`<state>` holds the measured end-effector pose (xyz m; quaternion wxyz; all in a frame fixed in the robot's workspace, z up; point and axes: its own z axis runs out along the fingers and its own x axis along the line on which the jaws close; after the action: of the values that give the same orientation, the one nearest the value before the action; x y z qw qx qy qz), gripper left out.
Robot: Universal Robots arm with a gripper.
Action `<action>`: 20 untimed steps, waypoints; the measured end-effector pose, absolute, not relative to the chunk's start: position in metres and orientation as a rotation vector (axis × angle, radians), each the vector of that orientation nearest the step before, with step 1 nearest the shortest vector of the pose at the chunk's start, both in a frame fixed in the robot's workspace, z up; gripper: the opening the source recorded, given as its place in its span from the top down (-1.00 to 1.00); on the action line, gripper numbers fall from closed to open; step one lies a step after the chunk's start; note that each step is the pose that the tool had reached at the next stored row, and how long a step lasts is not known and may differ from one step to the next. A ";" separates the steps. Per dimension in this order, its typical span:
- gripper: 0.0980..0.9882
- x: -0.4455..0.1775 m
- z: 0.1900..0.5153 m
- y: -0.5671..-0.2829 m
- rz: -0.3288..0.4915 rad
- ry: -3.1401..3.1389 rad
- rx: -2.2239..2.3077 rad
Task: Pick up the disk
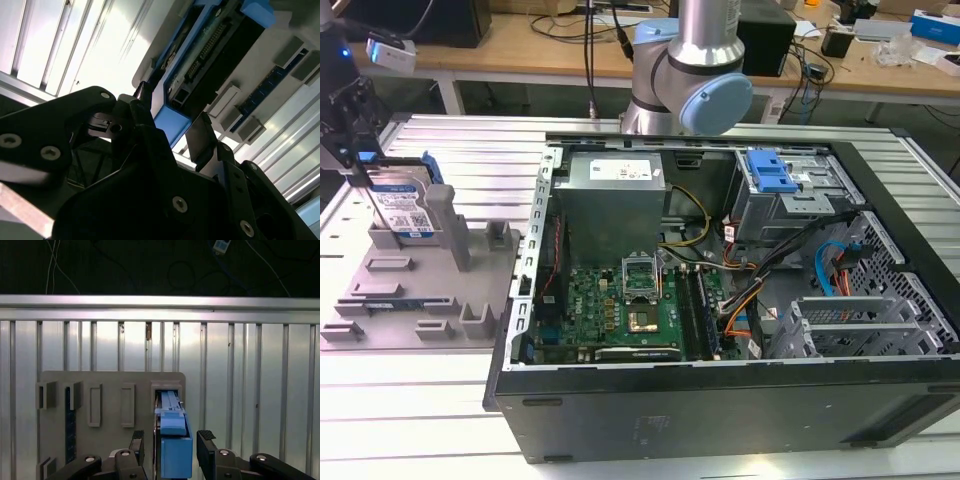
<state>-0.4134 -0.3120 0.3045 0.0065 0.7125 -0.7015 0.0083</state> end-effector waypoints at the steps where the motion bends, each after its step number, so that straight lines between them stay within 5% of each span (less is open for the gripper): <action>1: 0.00 -0.413 0.304 -0.312 0.026 -2.195 2.229; 19: 0.00 -0.414 0.300 -0.312 0.027 -2.195 2.229; 20: 0.18 -0.414 0.300 -0.312 0.027 -2.195 2.229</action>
<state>-0.4135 -0.3124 0.3003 0.0068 0.7125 -0.7016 0.0087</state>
